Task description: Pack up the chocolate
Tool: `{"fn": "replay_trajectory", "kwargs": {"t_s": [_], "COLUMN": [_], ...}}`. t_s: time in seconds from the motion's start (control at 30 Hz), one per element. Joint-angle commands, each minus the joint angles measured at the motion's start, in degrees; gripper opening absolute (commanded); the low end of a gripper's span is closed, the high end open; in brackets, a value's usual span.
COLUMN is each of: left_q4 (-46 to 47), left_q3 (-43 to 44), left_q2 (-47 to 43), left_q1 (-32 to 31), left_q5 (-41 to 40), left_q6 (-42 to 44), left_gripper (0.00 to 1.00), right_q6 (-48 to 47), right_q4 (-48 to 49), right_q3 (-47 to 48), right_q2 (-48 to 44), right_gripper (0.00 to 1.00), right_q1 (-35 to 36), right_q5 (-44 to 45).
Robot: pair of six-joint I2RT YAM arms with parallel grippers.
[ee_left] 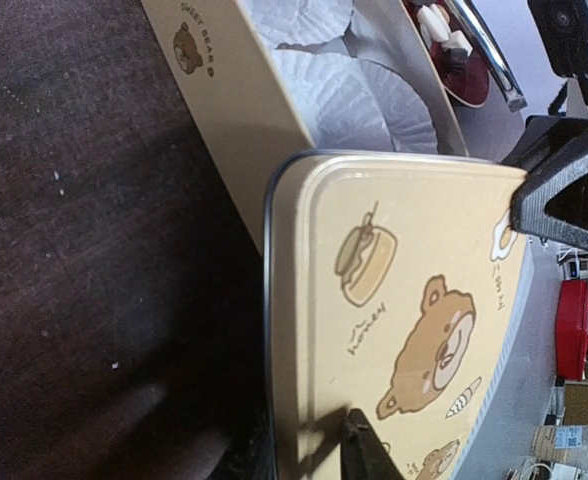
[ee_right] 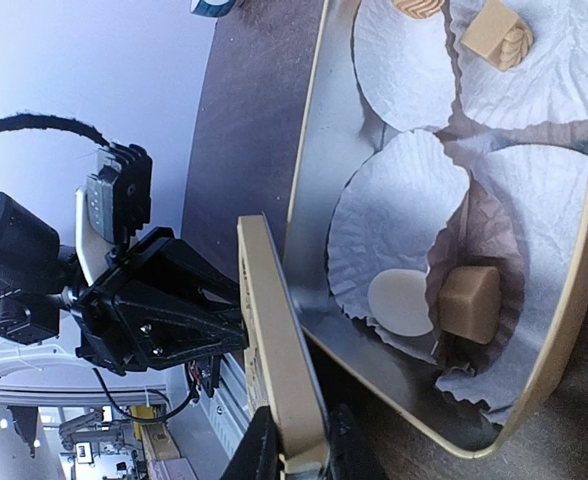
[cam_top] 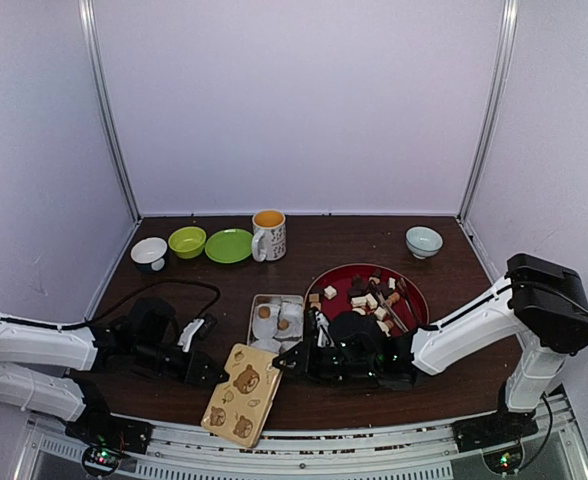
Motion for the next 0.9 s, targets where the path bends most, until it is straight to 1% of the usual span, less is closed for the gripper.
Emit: {"fn": "replay_trajectory", "kwargs": {"t_s": [0.0, 0.13, 0.23, 0.33, 0.5, 0.6, 0.77, 0.87], "left_q4": [0.20, -1.66, -2.24, -2.01, -2.03, -2.39, -4.12, -3.87], "left_q3": [2.93, 5.00, 6.94, 9.57, 14.07, 15.98, 18.83, 19.45], "left_q2": [-2.95, -4.68, -4.22, -2.17, 2.78, 3.65, 6.31, 8.62], "left_q1": [-0.23, -0.28, -0.20, 0.00, 1.62, 2.52, 3.89, 5.24], "left_q5": [1.14, 0.01, -1.05, -1.54, -1.81, -2.08, -1.64, -0.57], "left_q6": [-0.80, -2.06, -2.77, -2.78, -2.87, -2.55, -1.04, -0.61], "left_gripper": [0.24, 0.24, 0.23, 0.23, 0.23, 0.23, 0.24, 0.25], "right_q6": [-0.15, -2.06, -4.36, -6.98, -11.42, -14.85, -23.05, -26.11], "right_q4": [2.05, 0.14, -1.12, -3.52, -7.70, -9.53, -19.39, -22.33], "right_q3": [-0.84, -0.23, 0.88, 2.60, 5.87, 8.19, 16.35, 20.54], "right_q2": [-1.63, -2.97, -3.39, -3.50, -3.50, -2.97, 0.55, 3.46], "right_gripper": [0.04, 0.03, 0.03, 0.01, 0.01, 0.00, 0.00, 0.00], "right_q1": [-0.69, -2.21, -4.65, -7.37, -12.48, -15.88, -20.68, -23.33], "right_q5": [0.11, -0.08, -1.61, -3.32, -6.44, -10.18, -19.02, -24.85]}}
